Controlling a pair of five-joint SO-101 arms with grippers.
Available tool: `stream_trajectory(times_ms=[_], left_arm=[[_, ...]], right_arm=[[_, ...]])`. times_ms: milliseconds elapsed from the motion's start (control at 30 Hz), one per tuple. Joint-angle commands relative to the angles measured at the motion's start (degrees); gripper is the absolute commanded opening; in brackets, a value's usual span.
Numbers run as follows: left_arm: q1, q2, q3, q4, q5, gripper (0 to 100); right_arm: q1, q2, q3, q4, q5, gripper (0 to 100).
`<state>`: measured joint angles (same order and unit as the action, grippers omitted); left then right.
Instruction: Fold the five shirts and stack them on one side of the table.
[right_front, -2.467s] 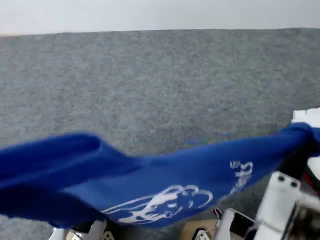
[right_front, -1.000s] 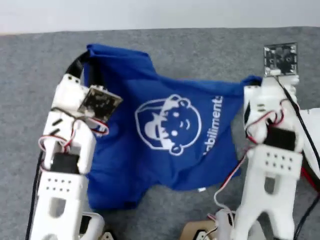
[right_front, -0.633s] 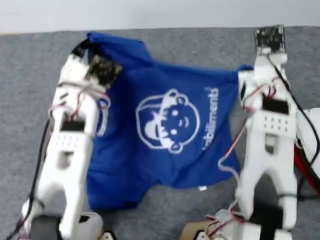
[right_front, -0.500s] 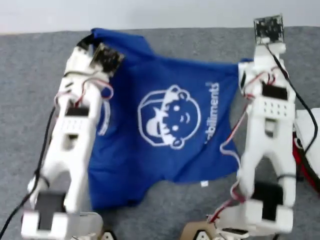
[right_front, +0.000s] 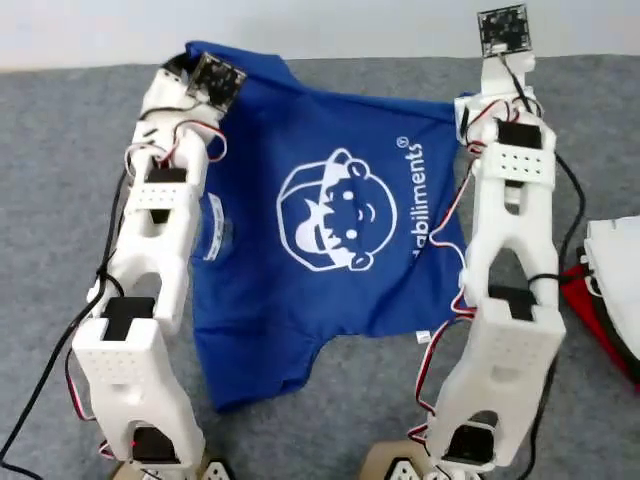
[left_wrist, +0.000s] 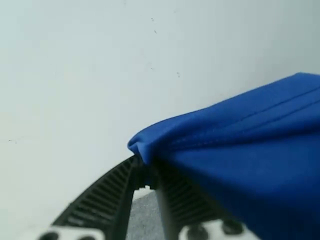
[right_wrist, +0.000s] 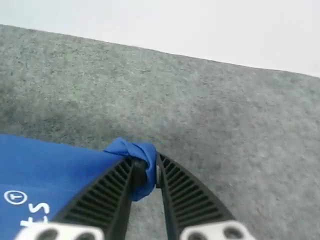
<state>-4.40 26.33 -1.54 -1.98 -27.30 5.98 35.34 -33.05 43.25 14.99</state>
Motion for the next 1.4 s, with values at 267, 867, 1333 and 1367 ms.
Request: stream_trajectory(times_ms=[267,867,1333,1367], left_arm=[[0.97,-6.68,-18.59,44.31,0.18,0],[4.92,-11.16,-32.75,102.59,-22.15,0],[7.03,-24.97,-16.22,102.59,-26.11,0],[7.65,-27.60,-13.14,102.59,-26.20,0]], right_arm=[[-2.51,5.41,-14.77,15.60,0.09,0.9],[-3.91,0.75,-20.40,54.55,7.38,0.9],[-4.18,-6.46,-14.51,59.47,7.38,0.9],[-4.09,-7.60,-12.75,59.47,7.38,0.9]])
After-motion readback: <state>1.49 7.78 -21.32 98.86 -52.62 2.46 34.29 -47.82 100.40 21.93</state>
